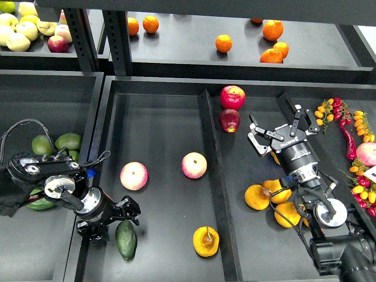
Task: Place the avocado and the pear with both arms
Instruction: 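Close the left gripper around the dark green avocado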
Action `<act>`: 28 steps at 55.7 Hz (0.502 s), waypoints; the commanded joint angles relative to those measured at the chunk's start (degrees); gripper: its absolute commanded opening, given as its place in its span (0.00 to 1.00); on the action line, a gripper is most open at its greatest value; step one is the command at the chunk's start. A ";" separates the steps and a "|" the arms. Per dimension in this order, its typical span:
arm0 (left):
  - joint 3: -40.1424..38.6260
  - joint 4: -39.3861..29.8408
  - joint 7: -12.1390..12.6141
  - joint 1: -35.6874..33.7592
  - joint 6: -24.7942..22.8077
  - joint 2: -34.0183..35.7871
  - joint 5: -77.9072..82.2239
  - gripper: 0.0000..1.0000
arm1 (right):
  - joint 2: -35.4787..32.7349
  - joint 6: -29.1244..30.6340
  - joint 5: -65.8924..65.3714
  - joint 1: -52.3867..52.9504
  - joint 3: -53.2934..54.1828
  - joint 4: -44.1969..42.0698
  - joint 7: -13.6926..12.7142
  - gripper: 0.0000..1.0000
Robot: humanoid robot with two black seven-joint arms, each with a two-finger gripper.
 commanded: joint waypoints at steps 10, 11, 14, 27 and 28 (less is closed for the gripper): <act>0.00 3.02 0.00 1.10 0.00 -1.97 0.11 0.93 | 0.00 0.00 0.00 -0.17 0.09 0.22 0.00 1.00; 0.00 3.29 0.00 1.19 0.00 -2.14 0.02 0.93 | 0.00 0.00 0.00 -0.17 0.09 0.22 0.00 1.00; 0.00 3.90 0.00 1.45 0.00 -2.32 0.11 0.93 | 0.00 0.00 0.00 -0.17 0.09 0.22 0.00 1.00; 0.00 7.24 0.00 2.15 0.00 -4.25 0.02 0.93 | 0.00 0.00 0.00 -0.17 0.09 0.22 0.09 1.00; 0.00 7.42 0.00 2.24 0.00 -4.43 0.02 0.93 | 0.00 0.00 0.00 -0.17 0.09 0.22 0.09 1.00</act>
